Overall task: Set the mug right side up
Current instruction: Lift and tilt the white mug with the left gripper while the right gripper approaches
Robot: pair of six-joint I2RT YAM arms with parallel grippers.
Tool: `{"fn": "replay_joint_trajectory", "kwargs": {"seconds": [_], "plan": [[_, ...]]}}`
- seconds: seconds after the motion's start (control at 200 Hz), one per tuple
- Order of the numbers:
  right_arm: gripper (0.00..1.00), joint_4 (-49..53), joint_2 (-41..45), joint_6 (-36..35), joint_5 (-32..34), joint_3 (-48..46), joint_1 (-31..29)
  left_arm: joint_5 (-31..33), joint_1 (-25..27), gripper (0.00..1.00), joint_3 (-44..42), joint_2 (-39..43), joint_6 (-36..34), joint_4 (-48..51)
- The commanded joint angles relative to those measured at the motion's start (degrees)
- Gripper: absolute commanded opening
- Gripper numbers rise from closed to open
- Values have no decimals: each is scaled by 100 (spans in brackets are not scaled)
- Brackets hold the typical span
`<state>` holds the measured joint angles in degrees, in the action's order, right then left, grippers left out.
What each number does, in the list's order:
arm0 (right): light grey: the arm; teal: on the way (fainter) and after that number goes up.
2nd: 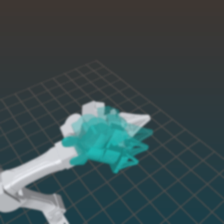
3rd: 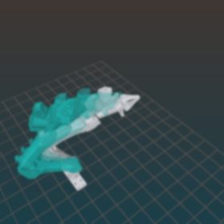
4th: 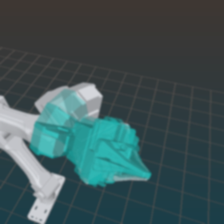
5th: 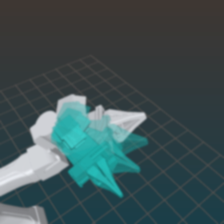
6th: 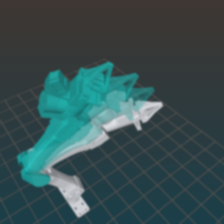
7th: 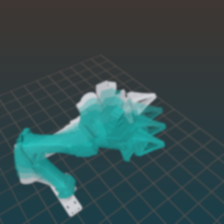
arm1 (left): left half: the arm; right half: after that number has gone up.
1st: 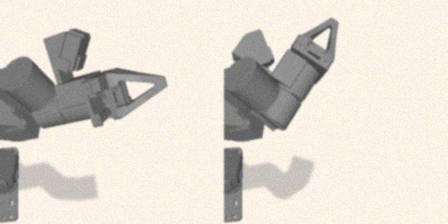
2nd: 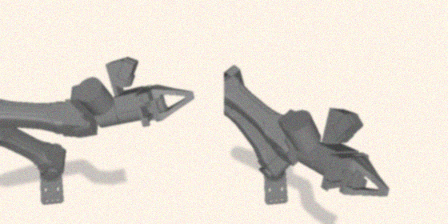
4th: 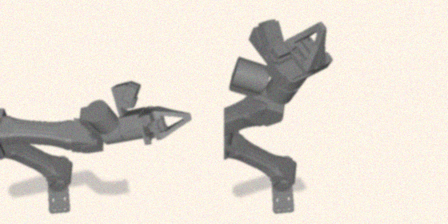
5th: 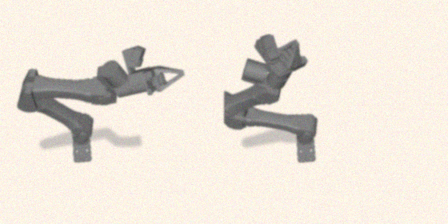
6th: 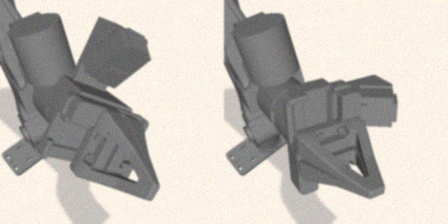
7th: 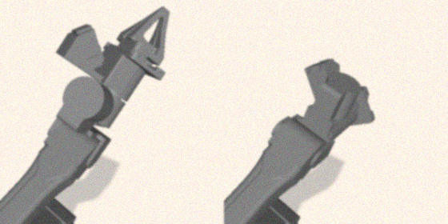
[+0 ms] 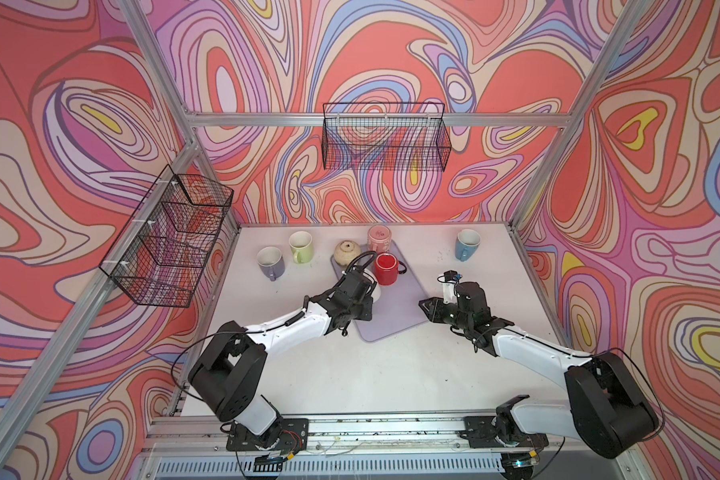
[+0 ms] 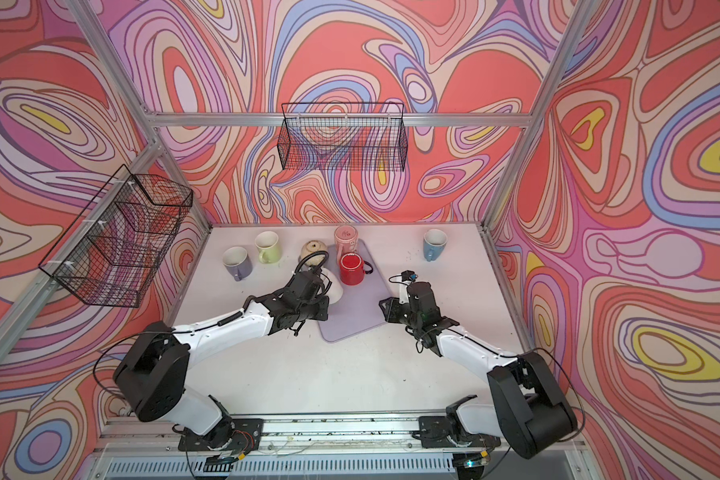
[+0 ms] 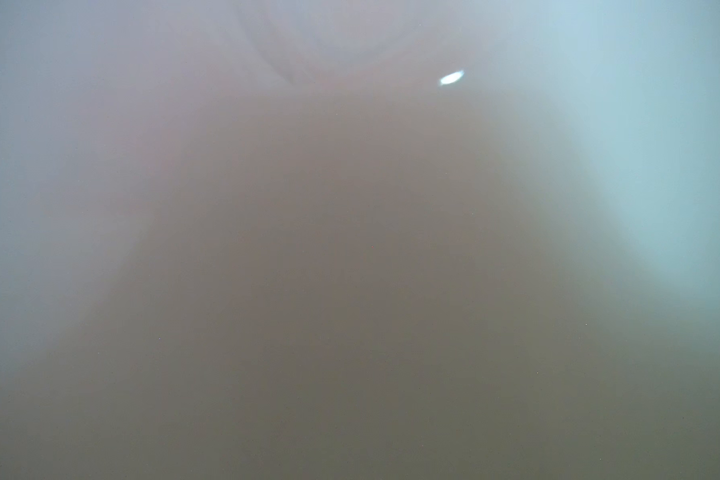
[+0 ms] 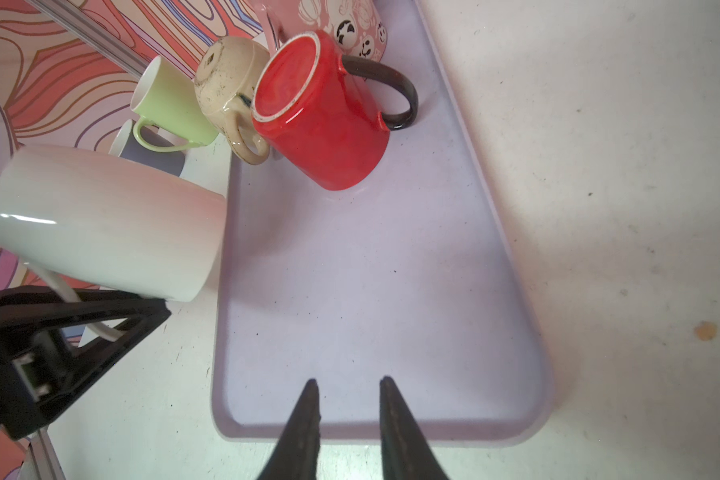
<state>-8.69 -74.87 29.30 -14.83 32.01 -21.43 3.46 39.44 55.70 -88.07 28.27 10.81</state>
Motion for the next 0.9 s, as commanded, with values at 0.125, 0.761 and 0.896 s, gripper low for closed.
{"fn": "replay_joint_trajectory", "kwargs": {"seconds": [0.125,0.761,0.896], "plan": [[26,61,251,102,-82,-54,28,-1126,-220,5,-12,1038,-381,-348],[26,-1154,981,369,-1558,-162,29,-4745,-1679,6,762,1744,-900,186],[26,-1068,1306,318,-1836,-137,25,-5090,-1812,6,486,1688,-581,-409]]}}
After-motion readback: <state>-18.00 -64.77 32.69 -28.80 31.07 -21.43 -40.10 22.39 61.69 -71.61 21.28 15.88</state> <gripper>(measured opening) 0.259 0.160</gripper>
